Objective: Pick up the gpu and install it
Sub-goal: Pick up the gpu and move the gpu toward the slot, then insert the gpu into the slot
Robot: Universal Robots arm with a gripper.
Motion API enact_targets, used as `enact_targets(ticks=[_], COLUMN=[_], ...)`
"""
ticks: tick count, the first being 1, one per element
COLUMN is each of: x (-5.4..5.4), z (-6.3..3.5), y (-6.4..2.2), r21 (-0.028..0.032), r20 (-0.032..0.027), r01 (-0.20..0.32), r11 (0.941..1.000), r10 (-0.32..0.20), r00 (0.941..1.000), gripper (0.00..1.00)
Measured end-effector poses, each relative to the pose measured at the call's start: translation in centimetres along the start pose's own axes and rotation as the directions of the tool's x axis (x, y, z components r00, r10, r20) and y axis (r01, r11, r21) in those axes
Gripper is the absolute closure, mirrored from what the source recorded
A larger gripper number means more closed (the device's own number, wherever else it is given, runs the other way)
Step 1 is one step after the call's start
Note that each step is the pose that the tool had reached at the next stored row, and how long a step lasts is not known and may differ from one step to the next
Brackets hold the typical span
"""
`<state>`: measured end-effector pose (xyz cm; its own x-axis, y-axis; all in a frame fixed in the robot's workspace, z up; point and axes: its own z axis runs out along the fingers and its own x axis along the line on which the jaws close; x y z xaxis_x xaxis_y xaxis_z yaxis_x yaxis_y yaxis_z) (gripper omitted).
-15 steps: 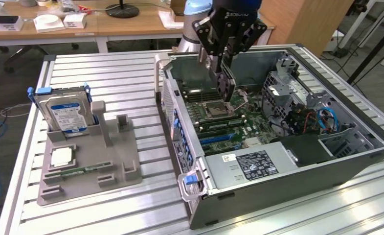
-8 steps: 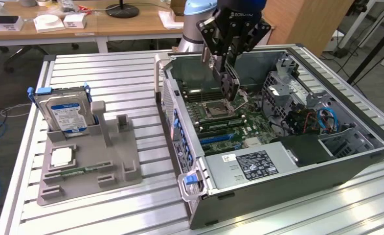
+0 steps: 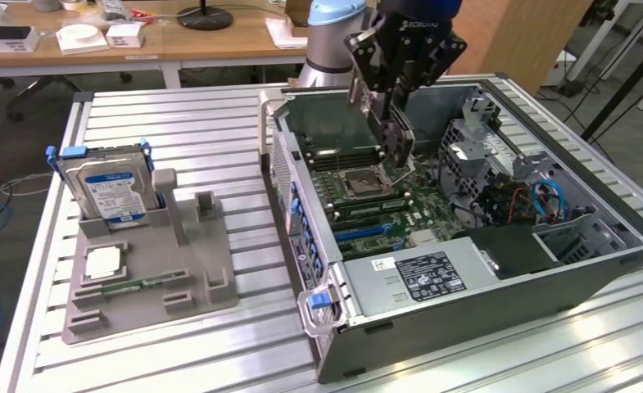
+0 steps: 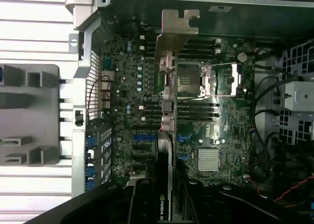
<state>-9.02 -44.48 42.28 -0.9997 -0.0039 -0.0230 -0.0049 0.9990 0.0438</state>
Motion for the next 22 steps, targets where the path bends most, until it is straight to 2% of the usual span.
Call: enact_targets(ticks=[15,22], x=[-3.6,-3.9], z=[0.08,0.09], y=[-0.02,-0.02], r21=[0.0001,0.0000], r20=[-0.0001,0.0000], r01=[0.000,0.000], r11=[1.0000,1.0000], r10=[0.000,0.000], r00=[1.0000,1.0000], gripper=[0.74,0.74])
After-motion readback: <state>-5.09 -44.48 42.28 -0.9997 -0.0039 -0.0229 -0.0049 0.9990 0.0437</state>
